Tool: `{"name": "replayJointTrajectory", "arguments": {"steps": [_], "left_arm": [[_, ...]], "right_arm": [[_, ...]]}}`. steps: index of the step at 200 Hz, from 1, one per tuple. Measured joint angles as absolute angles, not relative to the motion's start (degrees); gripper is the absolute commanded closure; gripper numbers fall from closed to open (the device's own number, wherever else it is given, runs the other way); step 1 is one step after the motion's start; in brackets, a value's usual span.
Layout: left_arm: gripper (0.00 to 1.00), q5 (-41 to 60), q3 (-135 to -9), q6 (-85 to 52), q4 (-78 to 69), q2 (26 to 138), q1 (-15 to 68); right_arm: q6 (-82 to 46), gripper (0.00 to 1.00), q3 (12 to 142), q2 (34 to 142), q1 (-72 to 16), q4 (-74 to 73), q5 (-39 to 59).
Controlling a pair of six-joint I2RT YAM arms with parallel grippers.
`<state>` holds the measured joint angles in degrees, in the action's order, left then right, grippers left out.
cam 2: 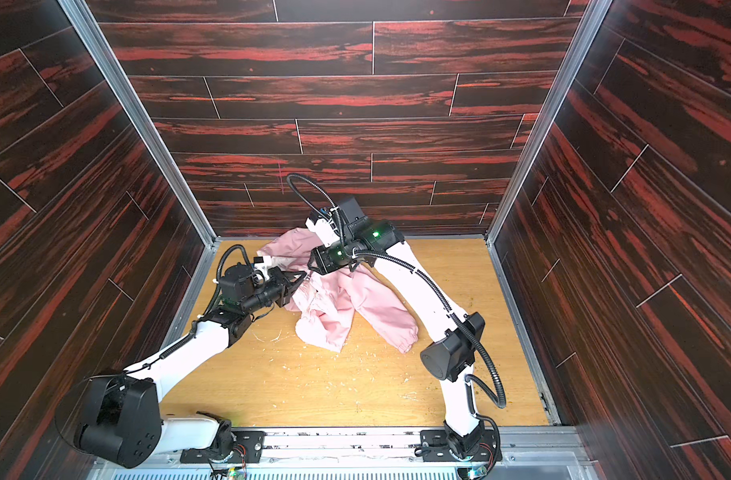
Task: Zip up the jacket
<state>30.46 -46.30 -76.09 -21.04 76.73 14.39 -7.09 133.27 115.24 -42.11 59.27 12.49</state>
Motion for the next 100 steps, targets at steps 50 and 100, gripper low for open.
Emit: {"name": "replayJointTrajectory", "arguments": {"steps": [50,100], "left_arm": [[1.0,34.46,-50.33,-76.79,-12.99,76.01,13.45],[1.0,38.35,-53.23,-76.73,-7.7,76.01,13.34]], "right_arm": [[-4.82,0.55,131.92,115.57,-45.08,60.01,10.59],[-4.01,0.53,132.66,119.13,-47.42,60.47,8.71]]}}
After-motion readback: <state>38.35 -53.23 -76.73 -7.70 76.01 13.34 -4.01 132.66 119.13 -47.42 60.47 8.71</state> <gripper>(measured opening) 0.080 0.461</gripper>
